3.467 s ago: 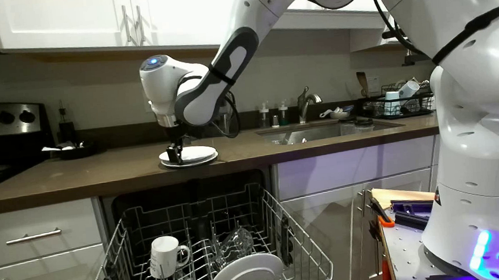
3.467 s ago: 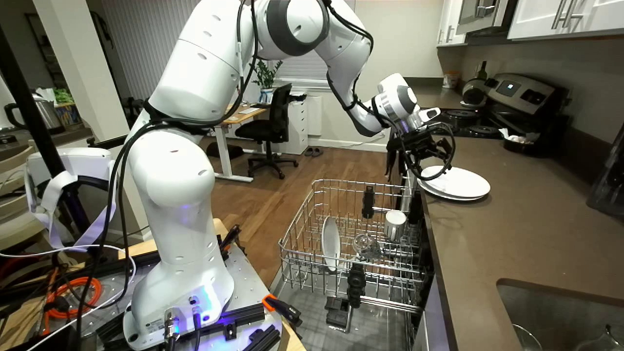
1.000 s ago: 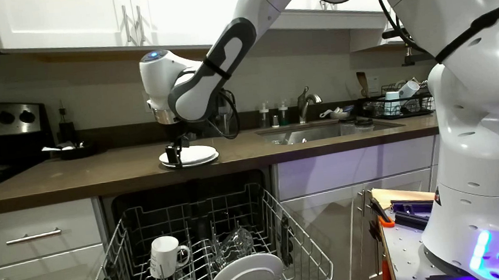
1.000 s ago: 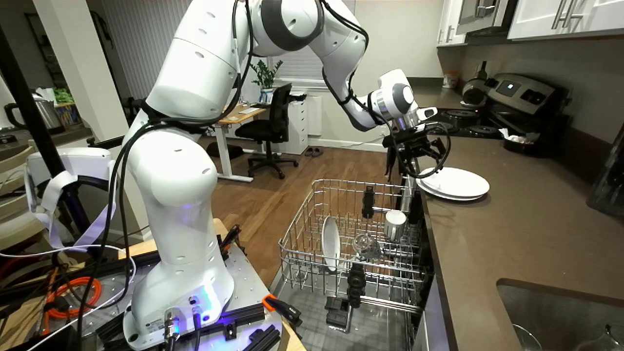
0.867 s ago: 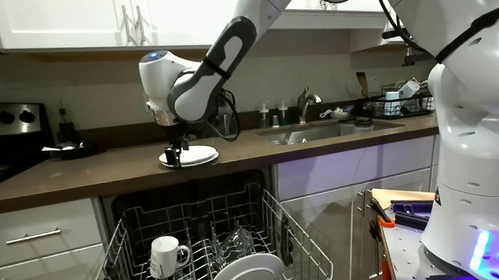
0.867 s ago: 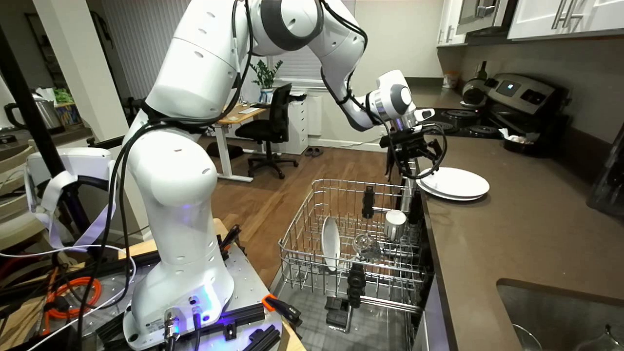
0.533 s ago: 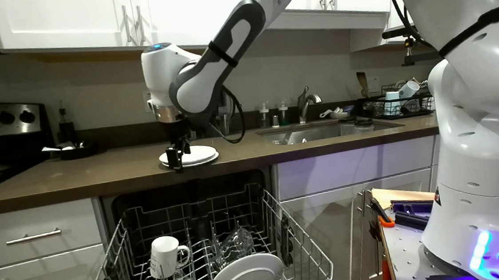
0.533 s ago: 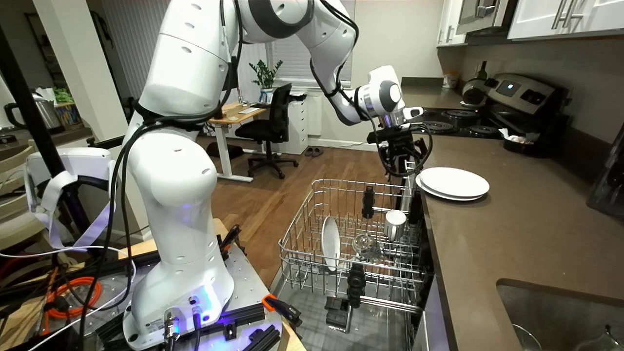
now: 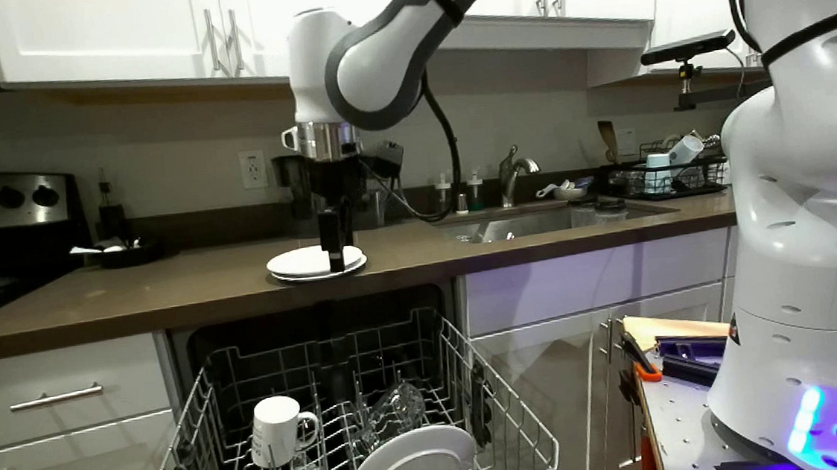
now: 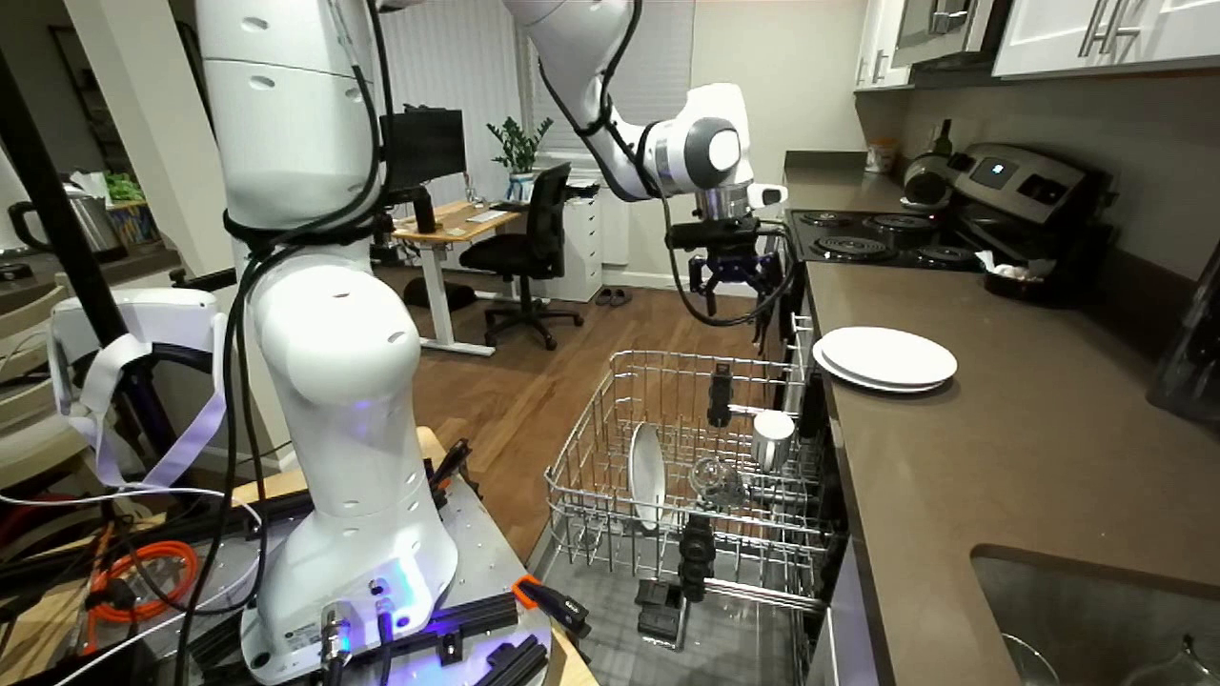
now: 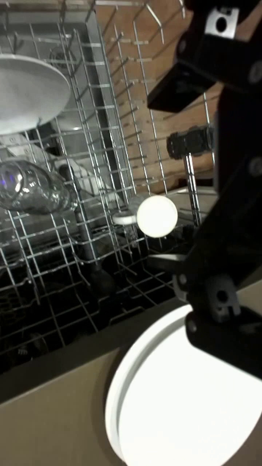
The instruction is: Remove a plate from the dishwasher and put it on top of the plate on the counter
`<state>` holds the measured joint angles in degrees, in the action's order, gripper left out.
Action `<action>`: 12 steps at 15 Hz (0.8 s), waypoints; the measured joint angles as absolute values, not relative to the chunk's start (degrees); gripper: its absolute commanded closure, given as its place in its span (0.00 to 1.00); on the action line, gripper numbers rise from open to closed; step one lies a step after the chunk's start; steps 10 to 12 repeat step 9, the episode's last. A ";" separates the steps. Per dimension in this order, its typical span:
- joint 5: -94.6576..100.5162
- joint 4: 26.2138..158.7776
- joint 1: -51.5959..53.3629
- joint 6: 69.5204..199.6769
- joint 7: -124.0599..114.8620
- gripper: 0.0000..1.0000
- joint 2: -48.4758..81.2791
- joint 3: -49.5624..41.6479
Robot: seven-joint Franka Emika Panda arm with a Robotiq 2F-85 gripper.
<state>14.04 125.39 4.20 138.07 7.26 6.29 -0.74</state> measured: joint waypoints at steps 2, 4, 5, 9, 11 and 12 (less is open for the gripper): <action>7.61 129.53 3.77 134.89 12.84 0.00 0.95 -0.05; 3.68 132.48 3.77 131.25 16.13 0.00 -3.60 -0.12; 2.52 133.62 3.77 129.63 17.07 0.00 -5.54 -0.25; 0.43 136.60 3.77 125.22 18.90 0.00 -10.68 -1.44; 0.43 136.60 3.77 125.22 18.90 0.00 -10.68 -1.44; 0.43 136.60 3.77 125.22 18.90 0.00 -10.68 -1.44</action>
